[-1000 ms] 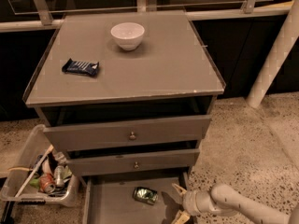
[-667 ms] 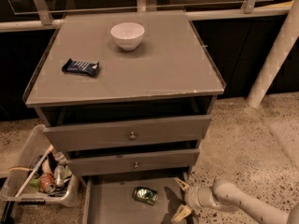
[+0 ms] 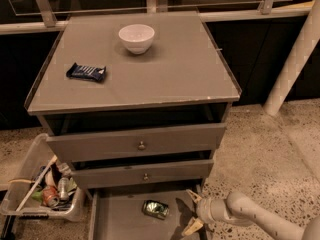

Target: Pick green can from bottom drawer and place on counter

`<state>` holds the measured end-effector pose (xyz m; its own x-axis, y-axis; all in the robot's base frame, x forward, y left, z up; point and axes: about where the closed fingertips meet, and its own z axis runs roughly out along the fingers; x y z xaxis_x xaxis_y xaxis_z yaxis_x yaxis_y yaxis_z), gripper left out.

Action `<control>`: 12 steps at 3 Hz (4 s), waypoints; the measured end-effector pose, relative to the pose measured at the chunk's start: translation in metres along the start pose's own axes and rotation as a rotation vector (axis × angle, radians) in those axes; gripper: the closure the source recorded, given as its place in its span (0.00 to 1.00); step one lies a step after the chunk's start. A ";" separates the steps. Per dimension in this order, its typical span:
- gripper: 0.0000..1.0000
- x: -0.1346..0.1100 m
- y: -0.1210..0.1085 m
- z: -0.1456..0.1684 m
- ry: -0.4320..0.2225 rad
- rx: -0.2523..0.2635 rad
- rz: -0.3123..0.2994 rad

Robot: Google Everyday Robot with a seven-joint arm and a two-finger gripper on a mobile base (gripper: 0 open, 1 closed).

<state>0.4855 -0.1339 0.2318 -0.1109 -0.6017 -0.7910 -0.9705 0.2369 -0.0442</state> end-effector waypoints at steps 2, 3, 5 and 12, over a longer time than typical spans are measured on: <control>0.00 0.007 -0.032 0.031 -0.043 0.029 0.014; 0.00 0.012 -0.035 0.046 -0.025 0.024 0.016; 0.00 0.022 -0.015 0.097 0.049 -0.031 -0.037; 0.41 0.013 -0.016 0.148 0.032 -0.036 -0.101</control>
Offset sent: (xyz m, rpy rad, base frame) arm 0.0602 0.0092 -0.0341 0.0548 -0.0273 -0.0588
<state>0.5314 -0.0327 0.1313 -0.0181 -0.6458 -0.7633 -0.9840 0.1468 -0.1008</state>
